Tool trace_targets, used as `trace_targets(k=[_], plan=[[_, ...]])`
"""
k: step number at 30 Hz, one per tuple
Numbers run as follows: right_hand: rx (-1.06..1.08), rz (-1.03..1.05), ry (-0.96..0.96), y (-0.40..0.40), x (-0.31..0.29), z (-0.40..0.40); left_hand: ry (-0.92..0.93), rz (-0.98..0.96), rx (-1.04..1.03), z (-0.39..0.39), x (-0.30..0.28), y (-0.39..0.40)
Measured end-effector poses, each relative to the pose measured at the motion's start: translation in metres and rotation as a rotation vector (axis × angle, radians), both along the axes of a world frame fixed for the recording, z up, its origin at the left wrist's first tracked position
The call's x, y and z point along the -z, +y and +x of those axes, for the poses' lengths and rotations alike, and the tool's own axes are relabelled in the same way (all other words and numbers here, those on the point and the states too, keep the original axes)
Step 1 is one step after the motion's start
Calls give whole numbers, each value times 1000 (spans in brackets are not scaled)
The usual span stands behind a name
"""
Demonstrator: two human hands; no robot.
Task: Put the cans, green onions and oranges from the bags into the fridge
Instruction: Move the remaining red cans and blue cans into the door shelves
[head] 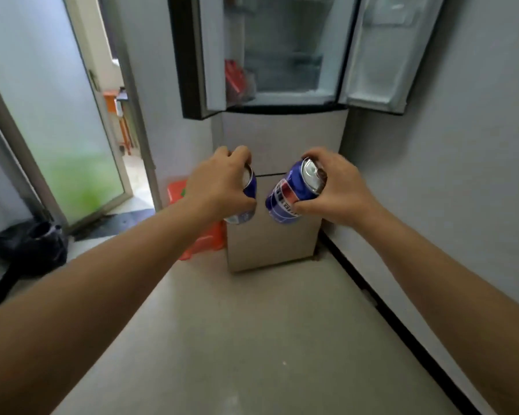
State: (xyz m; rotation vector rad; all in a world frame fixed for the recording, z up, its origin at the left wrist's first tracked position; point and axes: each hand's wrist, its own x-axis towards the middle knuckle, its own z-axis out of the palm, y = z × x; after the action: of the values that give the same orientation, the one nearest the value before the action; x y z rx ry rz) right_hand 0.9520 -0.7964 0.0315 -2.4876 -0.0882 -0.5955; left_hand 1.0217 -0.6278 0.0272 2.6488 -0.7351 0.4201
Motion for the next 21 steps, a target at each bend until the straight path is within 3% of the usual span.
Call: trace_targets(k=[6, 13, 21], plan=[[149, -42, -212, -125, -86, 43, -186, -108, 112, 66, -89, -121], [259, -100, -381, -266, -170, 153, -286, -261, 251, 186, -179, -262], [297, -54, -649, -420, -222, 291, -393, -503, 315, 319, -227, -436]])
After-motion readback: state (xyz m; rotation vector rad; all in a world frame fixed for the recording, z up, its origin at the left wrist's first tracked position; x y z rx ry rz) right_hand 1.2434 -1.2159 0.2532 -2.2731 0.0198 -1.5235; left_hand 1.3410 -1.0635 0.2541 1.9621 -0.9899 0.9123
